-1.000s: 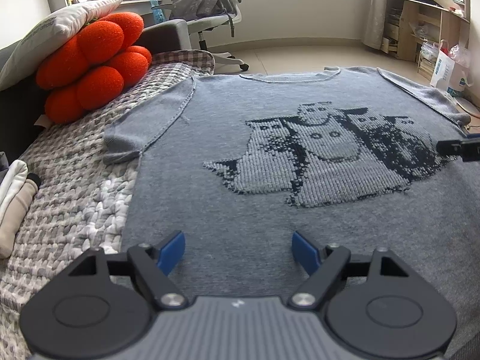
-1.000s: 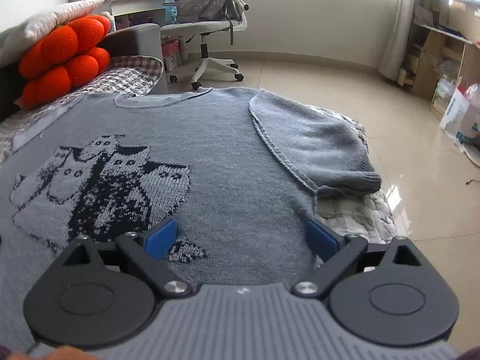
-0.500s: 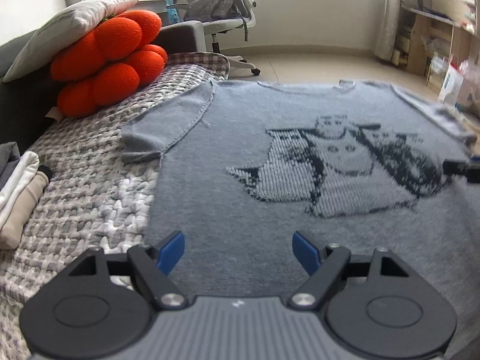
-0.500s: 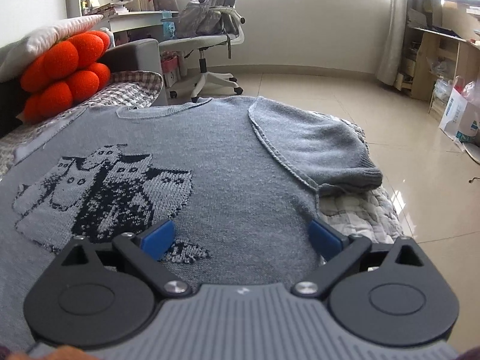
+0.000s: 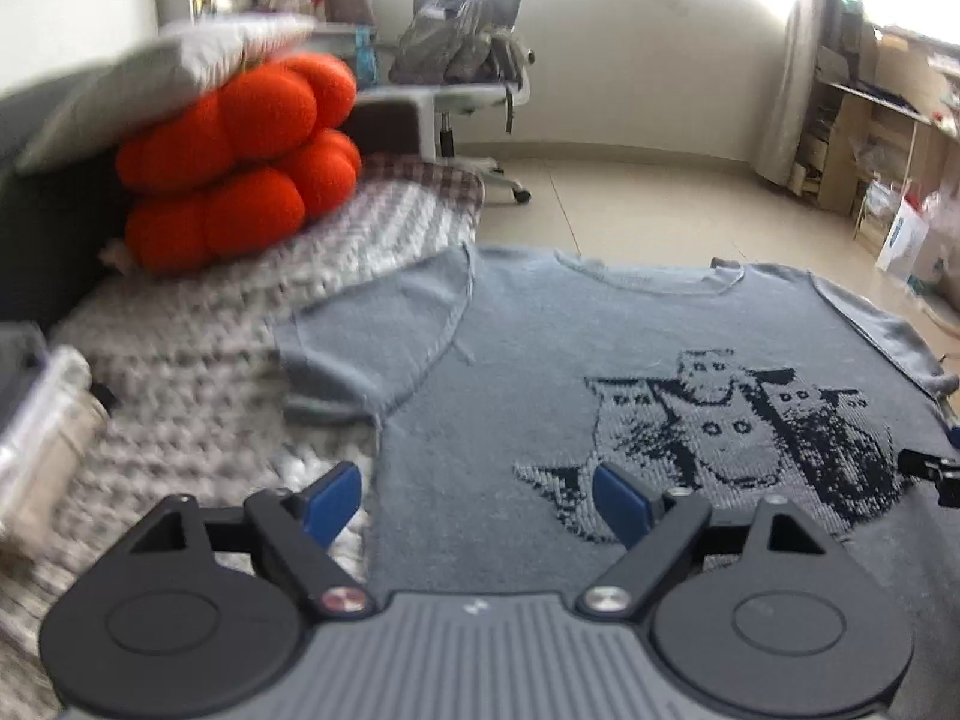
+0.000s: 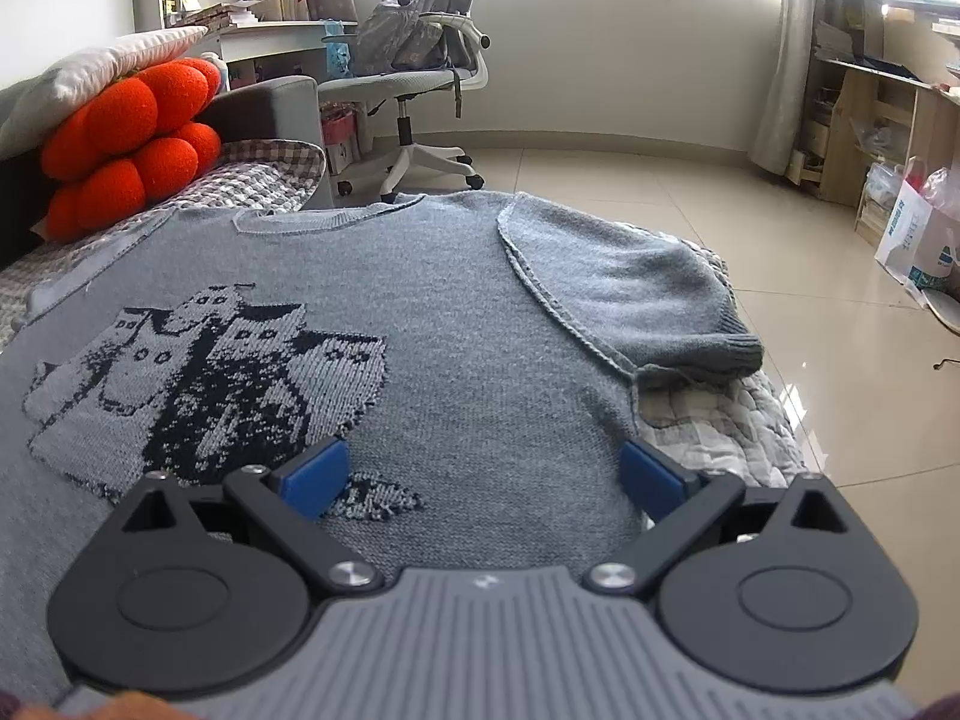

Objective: Fold clothes
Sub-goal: 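Grasp the unfolded sweater side edge with the left gripper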

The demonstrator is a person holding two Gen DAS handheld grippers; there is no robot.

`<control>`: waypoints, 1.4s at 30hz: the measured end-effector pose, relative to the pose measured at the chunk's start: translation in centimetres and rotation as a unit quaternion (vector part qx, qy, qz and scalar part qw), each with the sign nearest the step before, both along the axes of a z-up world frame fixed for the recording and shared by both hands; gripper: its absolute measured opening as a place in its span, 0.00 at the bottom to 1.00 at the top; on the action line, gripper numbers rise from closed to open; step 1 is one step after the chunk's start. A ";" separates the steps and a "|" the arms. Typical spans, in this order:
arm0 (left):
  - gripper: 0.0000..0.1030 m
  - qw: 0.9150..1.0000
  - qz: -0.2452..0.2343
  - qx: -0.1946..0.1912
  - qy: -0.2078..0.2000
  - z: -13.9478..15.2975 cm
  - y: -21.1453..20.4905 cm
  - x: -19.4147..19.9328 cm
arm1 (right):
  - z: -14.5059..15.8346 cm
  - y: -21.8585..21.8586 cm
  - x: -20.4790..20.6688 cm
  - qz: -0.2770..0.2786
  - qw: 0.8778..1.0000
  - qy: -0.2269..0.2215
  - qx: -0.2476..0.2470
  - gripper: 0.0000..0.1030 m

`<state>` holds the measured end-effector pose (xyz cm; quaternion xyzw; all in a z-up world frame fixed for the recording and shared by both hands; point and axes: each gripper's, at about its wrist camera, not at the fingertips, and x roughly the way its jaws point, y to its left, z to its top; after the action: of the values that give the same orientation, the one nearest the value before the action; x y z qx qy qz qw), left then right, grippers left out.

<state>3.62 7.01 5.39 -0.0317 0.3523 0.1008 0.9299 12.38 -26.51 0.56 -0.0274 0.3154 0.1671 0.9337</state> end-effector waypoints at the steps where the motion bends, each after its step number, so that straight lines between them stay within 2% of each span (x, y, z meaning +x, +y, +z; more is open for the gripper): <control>1: 0.83 1.000 0.002 -0.011 0.003 -0.6 0.5 0.3 | 0.0 0.0 0.1 0.002 1.000 0.002 -0.001 0.98; 5: 0.83 0.999 0.017 -0.040 0.015 -2.9 2.9 0.4 | 0.2 -0.1 0.8 0.032 0.999 0.021 -0.010 1.00; 9: 0.83 0.998 0.041 -0.048 0.006 -3.1 6.2 -0.2 | 0.7 -0.6 2.5 0.038 0.999 0.025 -0.026 1.00; 11: 0.83 0.997 0.054 -0.049 -0.002 -2.8 7.9 -0.3 | 0.9 -1.7 4.2 0.000 0.999 0.036 -0.020 1.00; 14: 0.83 0.995 0.079 -0.056 -0.011 -2.5 10.2 0.2 | 1.1 -3.3 5.9 -0.062 0.996 0.053 0.021 1.00; 18: 0.83 0.991 0.104 -0.075 -0.024 -2.0 12.2 1.5 | 2.4 -2.4 5.1 -0.088 0.996 0.021 0.018 1.00; 21: 0.81 0.991 0.107 -0.075 -0.039 -1.4 12.5 2.9 | 3.6 -1.0 3.5 -0.053 0.998 0.010 0.044 1.00; 23: 0.71 0.990 0.113 -0.073 -0.040 -1.2 12.5 4.0 | 4.0 0.0 2.1 -0.013 0.998 0.012 0.061 1.00; 26: 0.70 0.987 0.114 -0.100 -0.045 -1.3 13.1 5.8 | 4.3 1.2 0.1 0.033 0.997 0.011 0.063 1.00; 32: 0.68 0.977 0.133 -0.166 -0.025 -2.6 15.0 9.6 | 3.7 1.6 -2.6 0.060 0.996 0.016 0.069 0.96; 36: 0.68 0.972 0.156 -0.174 -0.009 -3.6 16.0 11.6 | 3.1 1.7 -3.0 0.062 0.993 0.031 0.094 0.88; 37: 0.67 0.972 0.159 -0.173 -0.007 -3.9 16.3 11.9 | 2.9 1.8 -3.0 0.063 0.993 0.035 0.098 0.84; 39: 0.54 0.972 0.159 -0.173 -0.005 -4.2 16.5 12.4 | 2.4 2.0 -3.3 0.063 0.991 0.039 0.110 0.79; 41: 0.33 0.974 0.155 -0.163 -0.007 -4.3 16.2 12.6 | 2.1 2.3 -3.6 0.063 0.990 0.042 0.122 0.74; 42: 0.32 0.976 0.153 -0.157 -0.008 -4.3 16.0 12.7 | 1.8 2.4 -3.9 0.063 0.989 0.039 0.125 0.73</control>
<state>16.35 22.99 1.05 -0.2320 0.3477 0.1849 0.8894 8.52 -24.11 2.38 0.0767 0.3258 0.2646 0.9044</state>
